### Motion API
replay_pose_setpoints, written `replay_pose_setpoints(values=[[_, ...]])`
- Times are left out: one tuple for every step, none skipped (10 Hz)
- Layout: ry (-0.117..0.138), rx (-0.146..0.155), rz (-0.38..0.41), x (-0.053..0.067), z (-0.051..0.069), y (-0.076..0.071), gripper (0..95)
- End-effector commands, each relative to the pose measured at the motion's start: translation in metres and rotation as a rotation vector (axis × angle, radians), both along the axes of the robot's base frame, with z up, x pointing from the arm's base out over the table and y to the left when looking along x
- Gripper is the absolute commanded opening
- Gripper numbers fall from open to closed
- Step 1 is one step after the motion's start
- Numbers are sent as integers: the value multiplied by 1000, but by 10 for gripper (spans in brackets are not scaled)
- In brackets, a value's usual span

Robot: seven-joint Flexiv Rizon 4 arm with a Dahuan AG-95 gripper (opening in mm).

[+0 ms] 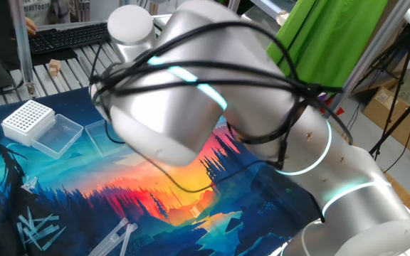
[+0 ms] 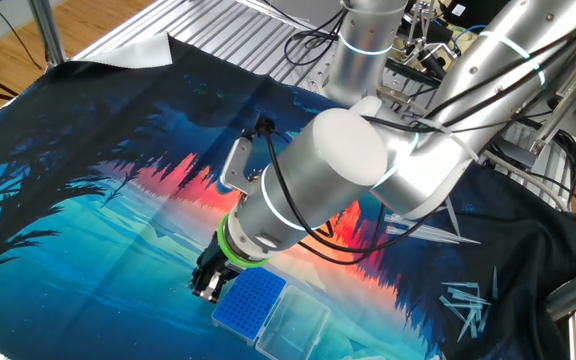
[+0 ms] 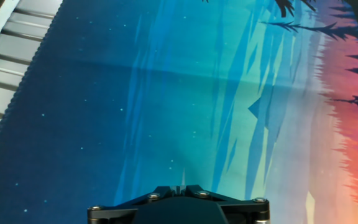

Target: Insert a small pipette tip into the holder for small pipette tips

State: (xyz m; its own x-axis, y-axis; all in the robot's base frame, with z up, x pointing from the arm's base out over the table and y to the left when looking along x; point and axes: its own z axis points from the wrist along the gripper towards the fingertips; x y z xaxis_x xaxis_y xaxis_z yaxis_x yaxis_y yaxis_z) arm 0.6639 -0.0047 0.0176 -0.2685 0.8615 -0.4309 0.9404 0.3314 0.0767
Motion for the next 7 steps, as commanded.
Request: replay_pose_setpoints(values=[[-8, -3, 5, 0, -2, -1, 0], [-13, -5, 10, 1, -3, -3, 0], [-16, -10, 14, 1, -4, -4, 0], [-18, -11, 15, 1, -4, -4, 0], [-20, -12, 12, 1, -5, -4, 0], [-22, -13, 12, 1, -6, -4, 0], [-23, -12, 10, 1, -6, -4, 0]])
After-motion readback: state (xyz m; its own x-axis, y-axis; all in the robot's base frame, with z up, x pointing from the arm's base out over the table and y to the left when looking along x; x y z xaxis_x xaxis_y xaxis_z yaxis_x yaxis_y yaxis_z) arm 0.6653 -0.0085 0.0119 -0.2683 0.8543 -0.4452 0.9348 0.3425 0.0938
